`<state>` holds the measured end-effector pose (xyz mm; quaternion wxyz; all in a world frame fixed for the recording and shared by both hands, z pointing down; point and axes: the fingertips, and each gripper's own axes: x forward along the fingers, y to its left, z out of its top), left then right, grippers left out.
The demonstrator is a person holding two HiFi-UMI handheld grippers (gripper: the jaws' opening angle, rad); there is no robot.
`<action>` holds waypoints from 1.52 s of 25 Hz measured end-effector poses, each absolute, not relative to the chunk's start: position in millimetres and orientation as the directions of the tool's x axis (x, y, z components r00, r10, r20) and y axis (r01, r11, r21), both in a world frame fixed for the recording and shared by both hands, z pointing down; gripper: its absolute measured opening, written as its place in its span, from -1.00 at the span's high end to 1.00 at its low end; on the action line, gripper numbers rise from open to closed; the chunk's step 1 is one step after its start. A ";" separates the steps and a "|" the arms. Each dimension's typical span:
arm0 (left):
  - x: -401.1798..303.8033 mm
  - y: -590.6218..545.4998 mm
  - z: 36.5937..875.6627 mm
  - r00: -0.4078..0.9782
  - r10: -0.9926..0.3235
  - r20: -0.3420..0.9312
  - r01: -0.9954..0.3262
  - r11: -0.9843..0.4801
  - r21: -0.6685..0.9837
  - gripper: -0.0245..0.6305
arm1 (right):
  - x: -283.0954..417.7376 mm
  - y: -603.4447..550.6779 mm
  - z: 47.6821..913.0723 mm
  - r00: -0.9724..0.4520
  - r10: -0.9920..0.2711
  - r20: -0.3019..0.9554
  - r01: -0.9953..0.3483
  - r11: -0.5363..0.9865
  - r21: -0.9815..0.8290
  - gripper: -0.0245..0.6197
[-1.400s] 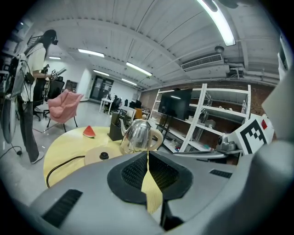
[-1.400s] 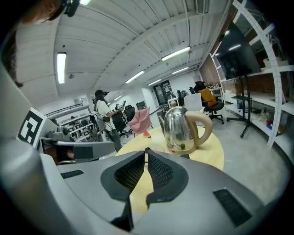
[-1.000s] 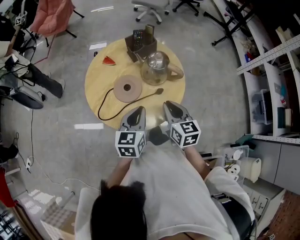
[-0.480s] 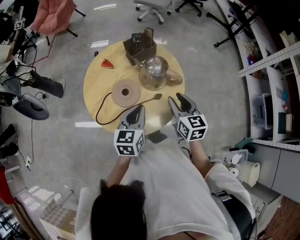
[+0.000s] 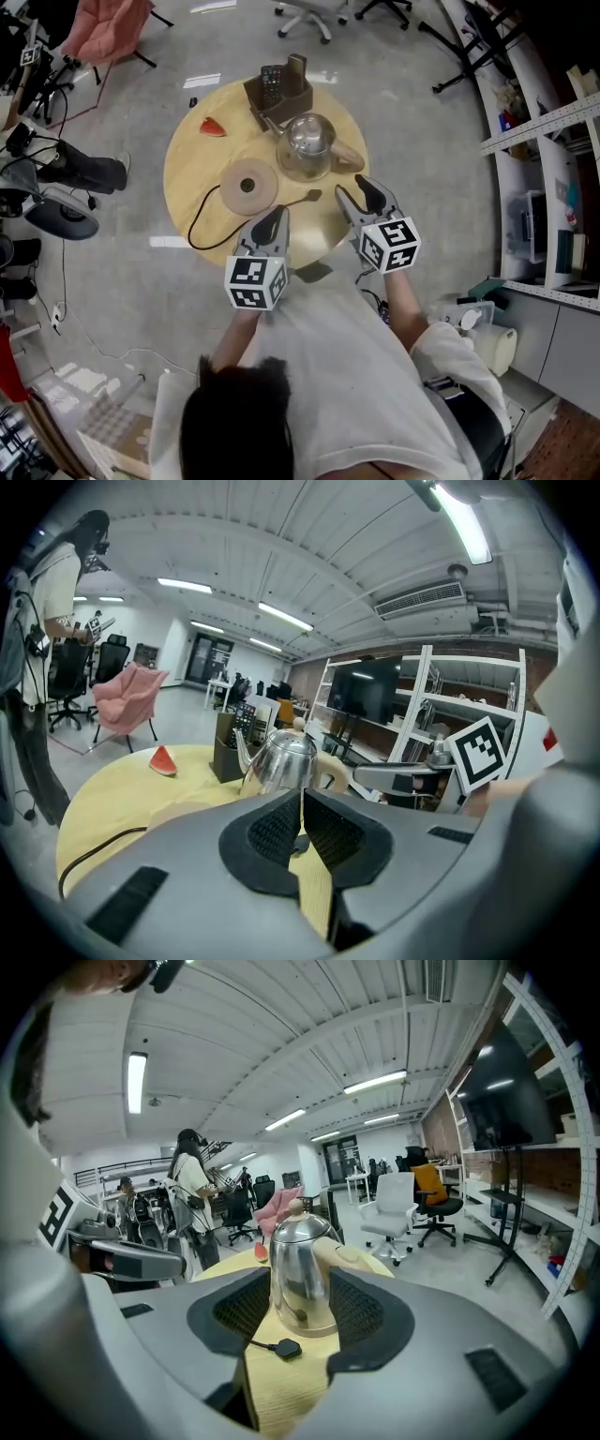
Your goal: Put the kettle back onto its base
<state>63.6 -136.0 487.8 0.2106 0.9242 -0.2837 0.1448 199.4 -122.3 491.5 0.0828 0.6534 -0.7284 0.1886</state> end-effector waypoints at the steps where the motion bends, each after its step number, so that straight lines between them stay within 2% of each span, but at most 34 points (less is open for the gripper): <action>1: 64.5 -136.6 487.8 0.796 -0.464 0.389 -0.587 -0.750 0.306 0.83 | 200.8 -123.6 491.6 -0.131 -0.920 0.370 -0.985 0.078 -0.155 0.34; 12: 71.8 -144.0 490.9 0.786 -0.479 0.391 -0.602 -0.739 0.304 0.83 | 224.6 -141.6 502.4 -0.125 -0.910 0.395 -0.990 0.086 -0.115 0.14; 26: 90.8 -154.1 495.9 0.764 -0.505 0.401 -0.632 -0.710 0.311 0.83 | 251.8 -155.1 527.9 -0.203 -0.843 0.498 -0.965 0.257 0.042 0.13; 38: 98.5 -170.7 504.3 0.733 -0.532 0.424 -0.672 -0.664 0.329 0.83 | 248.5 -176.5 551.1 -0.353 -0.767 0.536 -0.914 0.406 -0.021 0.13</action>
